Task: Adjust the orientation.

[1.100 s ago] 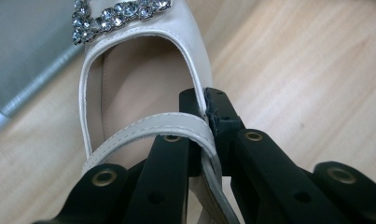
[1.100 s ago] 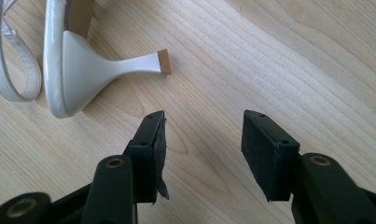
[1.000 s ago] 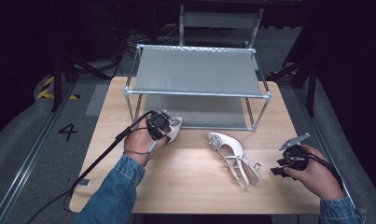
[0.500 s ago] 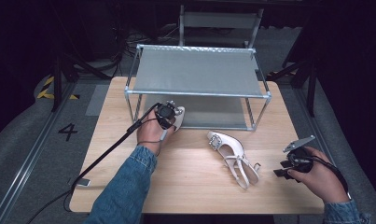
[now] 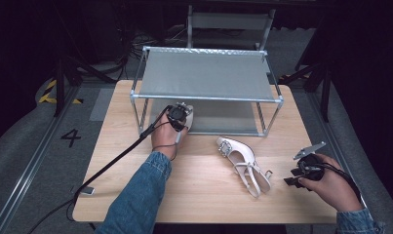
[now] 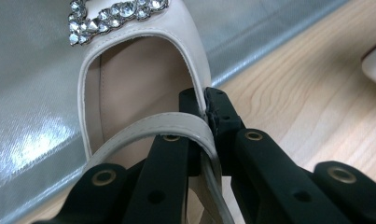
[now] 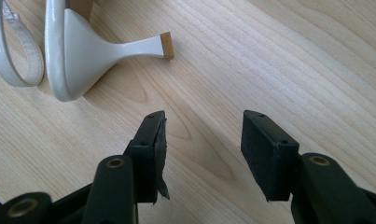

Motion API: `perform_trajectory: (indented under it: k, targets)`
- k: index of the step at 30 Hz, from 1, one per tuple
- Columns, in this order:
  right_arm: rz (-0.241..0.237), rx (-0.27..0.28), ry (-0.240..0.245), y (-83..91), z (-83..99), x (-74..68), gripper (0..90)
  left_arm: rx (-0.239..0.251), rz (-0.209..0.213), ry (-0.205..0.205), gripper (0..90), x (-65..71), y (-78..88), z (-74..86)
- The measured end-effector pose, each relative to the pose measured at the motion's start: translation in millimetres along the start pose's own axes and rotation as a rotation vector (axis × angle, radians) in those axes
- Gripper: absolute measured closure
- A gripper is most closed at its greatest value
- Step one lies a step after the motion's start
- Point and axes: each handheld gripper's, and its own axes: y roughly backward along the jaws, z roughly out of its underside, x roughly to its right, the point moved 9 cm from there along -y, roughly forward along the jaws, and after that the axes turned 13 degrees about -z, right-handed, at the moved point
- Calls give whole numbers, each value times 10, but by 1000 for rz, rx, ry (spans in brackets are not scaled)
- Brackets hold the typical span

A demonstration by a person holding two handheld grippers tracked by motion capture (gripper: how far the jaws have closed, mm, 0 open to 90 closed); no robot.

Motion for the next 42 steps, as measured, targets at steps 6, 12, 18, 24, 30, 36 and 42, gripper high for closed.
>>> perform_trajectory:
  k: [6,12,18,24,30,36,42]
  targets:
    - [-3,-7,3,-26,3,-1,512,9,12,36,862,69,-102,-83]
    - [-6,-9,2,-37,18,-1,510,11,65,46,565,128,-74,-127]
    - [-8,-10,6,-48,-3,-11,505,33,58,40,414,119,78,-86]
    - [-13,-16,18,-87,-59,-31,503,87,74,33,399,138,352,-15]
    - [-17,-21,34,-114,-127,-41,502,94,81,-10,399,120,666,122]
    - [-20,-22,45,-130,-198,-40,502,104,53,-37,395,33,941,362]
    - [-25,-24,60,-146,-276,-54,502,52,37,-39,413,-57,1044,685]
